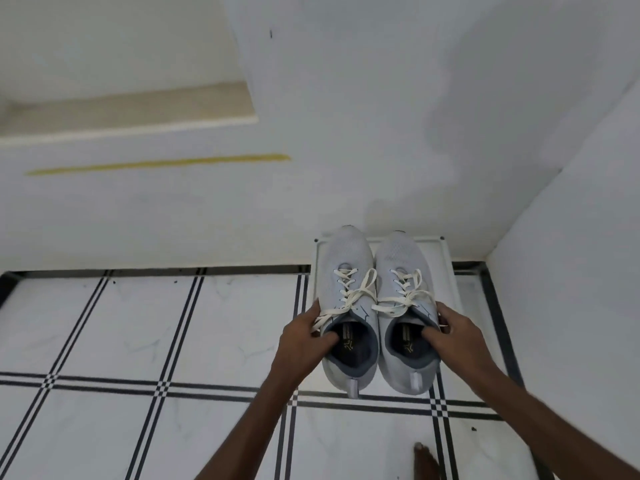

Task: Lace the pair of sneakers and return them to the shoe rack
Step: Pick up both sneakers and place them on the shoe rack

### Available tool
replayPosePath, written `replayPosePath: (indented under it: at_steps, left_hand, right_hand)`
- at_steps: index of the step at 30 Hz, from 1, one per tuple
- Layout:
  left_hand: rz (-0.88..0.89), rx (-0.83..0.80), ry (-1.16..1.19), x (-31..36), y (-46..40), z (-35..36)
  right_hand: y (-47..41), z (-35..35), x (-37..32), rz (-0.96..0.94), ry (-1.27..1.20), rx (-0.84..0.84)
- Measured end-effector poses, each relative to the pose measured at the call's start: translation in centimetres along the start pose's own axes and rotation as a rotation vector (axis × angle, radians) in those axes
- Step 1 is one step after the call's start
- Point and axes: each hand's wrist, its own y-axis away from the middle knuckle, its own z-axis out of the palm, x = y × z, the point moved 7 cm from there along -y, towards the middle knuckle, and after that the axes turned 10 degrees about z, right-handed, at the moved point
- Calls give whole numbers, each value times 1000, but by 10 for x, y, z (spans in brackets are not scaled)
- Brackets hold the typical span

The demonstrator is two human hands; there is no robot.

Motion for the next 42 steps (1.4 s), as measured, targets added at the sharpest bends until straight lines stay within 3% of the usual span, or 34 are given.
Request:
replayPosePath:
  at_steps: [11,23,31,42]
  left_hand:
    - [-38,114,-58,19,-150,38]
    - [-105,123,-85,-140,-299,145]
    - [-135,102,-168,-228,-314,183]
    - [-200,32,-171,-241,-309,192]
  right_hand:
    - [-147,-32,-13,27,-13,42]
    - [-346,55,82,88,75,70]
    - [-372,108,137,132,57,58]
    - [-367,123,146,169,90,62]
